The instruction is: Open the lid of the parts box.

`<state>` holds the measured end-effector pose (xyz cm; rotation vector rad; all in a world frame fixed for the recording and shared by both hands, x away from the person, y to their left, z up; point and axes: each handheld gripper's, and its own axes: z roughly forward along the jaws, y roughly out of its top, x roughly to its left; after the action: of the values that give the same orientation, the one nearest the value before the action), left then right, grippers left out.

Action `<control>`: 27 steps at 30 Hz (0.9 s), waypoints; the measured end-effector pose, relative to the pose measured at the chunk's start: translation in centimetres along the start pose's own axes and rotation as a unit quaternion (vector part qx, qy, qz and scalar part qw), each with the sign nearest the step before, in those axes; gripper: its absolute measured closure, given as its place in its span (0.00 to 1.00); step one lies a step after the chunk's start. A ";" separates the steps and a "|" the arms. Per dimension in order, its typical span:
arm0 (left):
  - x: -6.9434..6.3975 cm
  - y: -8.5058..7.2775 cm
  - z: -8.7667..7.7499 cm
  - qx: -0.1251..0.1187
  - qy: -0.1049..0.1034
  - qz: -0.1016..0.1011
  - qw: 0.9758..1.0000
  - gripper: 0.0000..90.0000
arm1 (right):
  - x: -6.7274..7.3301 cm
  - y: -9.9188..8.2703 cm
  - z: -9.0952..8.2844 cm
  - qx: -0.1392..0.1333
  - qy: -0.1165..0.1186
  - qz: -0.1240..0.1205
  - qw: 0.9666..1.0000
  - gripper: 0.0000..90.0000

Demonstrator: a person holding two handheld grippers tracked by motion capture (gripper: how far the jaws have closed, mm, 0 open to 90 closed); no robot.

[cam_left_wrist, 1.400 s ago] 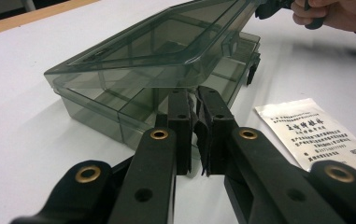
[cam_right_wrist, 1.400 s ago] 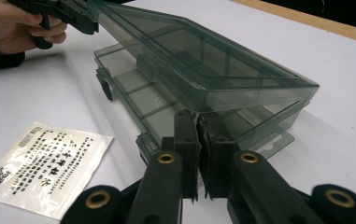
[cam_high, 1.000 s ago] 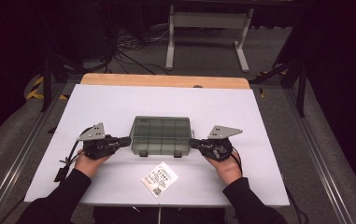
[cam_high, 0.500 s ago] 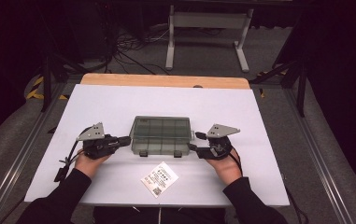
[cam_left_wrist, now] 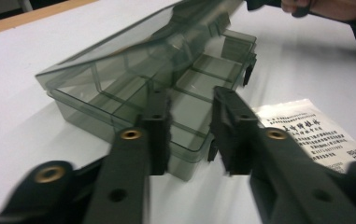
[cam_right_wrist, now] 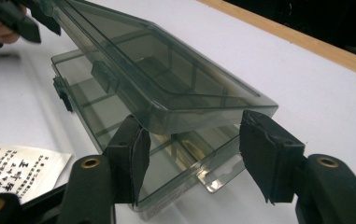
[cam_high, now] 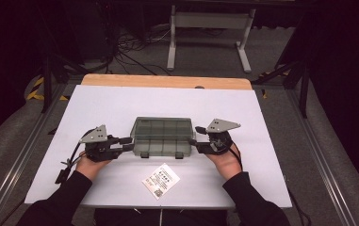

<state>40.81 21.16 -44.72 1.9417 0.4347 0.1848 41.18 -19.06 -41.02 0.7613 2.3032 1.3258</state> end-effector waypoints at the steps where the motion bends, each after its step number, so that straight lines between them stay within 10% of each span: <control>1: -0.1 0.0 0.1 0.001 -0.003 0.004 1.000 0.69 | -0.1 0.1 0.0 -0.002 0.000 0.000 1.000 0.48; 27: -0.5 -0.3 1.5 0.044 -0.036 0.012 0.998 0.62 | -2.5 3.8 0.5 -0.016 -0.010 -0.008 1.000 0.49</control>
<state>40.80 19.77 -45.55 2.0343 0.3768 0.1129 44.47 -18.70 -37.80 0.7420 2.2632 1.3386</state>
